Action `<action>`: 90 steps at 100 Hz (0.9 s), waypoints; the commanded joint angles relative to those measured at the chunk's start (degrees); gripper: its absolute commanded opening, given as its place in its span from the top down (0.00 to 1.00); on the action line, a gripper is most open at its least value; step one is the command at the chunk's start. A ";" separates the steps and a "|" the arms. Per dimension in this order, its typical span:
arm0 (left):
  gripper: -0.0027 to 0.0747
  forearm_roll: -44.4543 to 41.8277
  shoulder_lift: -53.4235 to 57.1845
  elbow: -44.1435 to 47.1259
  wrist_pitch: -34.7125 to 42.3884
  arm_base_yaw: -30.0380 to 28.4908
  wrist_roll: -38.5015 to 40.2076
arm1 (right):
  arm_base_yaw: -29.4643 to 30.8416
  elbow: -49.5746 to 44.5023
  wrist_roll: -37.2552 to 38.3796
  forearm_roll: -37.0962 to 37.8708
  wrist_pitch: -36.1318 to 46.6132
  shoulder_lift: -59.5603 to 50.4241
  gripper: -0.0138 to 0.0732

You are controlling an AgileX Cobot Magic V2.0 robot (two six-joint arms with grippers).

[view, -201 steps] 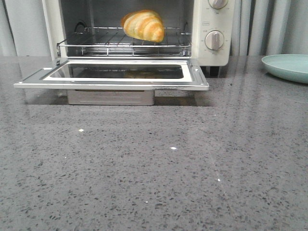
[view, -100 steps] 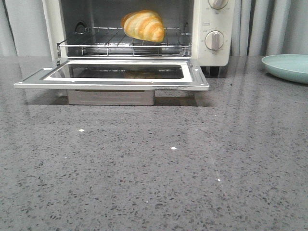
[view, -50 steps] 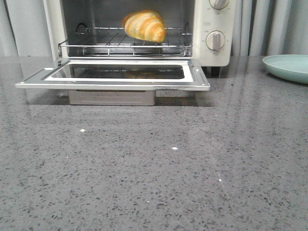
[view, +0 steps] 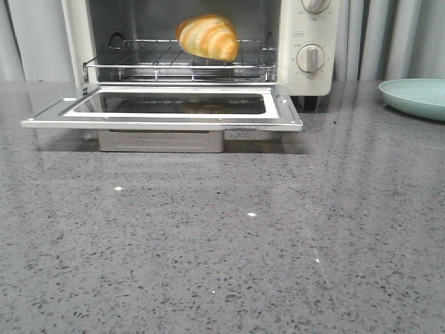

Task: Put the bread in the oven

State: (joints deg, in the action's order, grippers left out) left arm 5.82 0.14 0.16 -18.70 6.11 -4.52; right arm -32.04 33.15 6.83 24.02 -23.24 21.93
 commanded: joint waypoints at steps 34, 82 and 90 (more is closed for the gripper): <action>0.99 0.71 1.46 1.20 3.78 -0.27 0.69 | 0.31 1.47 -0.41 0.99 3.92 0.26 0.92; 0.99 0.71 1.46 1.20 3.78 -0.27 0.69 | 22.32 -18.66 -1.18 -9.30 16.22 -6.68 0.92; 0.99 0.71 1.46 1.20 3.78 -0.27 0.69 | 27.40 -25.07 -1.18 -9.45 17.86 -10.46 0.92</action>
State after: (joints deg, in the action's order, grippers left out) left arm 5.82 0.14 0.16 -18.84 5.86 -4.41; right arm -8.95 11.58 6.21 16.13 -12.18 14.03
